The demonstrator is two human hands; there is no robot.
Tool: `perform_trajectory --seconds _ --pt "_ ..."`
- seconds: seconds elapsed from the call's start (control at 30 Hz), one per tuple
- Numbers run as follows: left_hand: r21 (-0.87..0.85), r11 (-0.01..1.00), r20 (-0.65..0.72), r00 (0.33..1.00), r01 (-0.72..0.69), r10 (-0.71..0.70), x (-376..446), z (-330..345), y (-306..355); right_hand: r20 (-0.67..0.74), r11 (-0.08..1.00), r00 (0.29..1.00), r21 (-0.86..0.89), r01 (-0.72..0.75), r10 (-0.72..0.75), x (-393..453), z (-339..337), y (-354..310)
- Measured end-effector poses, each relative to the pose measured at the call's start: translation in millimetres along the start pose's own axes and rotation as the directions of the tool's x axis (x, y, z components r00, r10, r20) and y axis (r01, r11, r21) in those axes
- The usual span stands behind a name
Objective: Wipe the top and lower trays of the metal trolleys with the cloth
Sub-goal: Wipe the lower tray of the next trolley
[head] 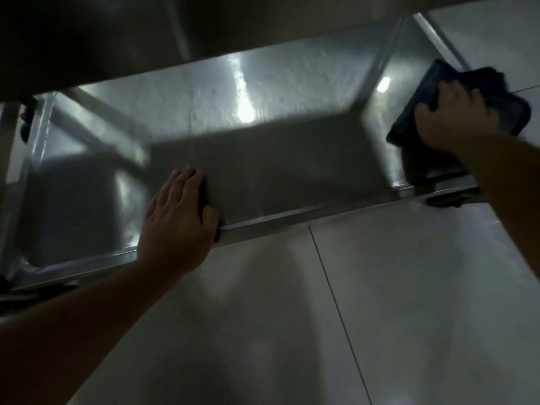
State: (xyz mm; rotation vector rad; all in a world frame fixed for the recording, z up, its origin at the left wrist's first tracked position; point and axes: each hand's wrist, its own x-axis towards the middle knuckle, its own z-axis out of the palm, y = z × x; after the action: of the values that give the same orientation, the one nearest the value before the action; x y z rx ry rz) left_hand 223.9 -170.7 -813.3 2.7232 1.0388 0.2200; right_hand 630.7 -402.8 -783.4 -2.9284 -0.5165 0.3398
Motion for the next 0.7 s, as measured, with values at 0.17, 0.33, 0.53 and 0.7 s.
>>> perform_trajectory --seconds 0.17,0.33,0.53,0.7 --pt "0.007 1.000 0.010 1.000 -0.024 0.024 -0.2 -4.1 4.9 0.008 0.996 1.000 -0.092 -0.001 0.002 -68.6 32.2 -14.8" --pt "0.002 1.000 0.026 0.999 -0.029 0.029 -1.6 -4.4 5.0 0.074 0.913 0.923 -0.137 0.384 -0.377 -137.0 60.8 -101.7" --pt "-0.024 0.998 0.021 0.998 -0.057 0.058 1.3 -4.9 -3.3 0.130 0.757 0.778 -0.181 0.628 -0.615 -136.3 68.8 -108.9" --pt "-0.028 0.999 0.044 0.998 -0.047 0.048 0.9 -5.8 -2.9 -0.026 0.958 0.974 -0.188 0.218 -0.227 -81.4 34.3 -19.8"
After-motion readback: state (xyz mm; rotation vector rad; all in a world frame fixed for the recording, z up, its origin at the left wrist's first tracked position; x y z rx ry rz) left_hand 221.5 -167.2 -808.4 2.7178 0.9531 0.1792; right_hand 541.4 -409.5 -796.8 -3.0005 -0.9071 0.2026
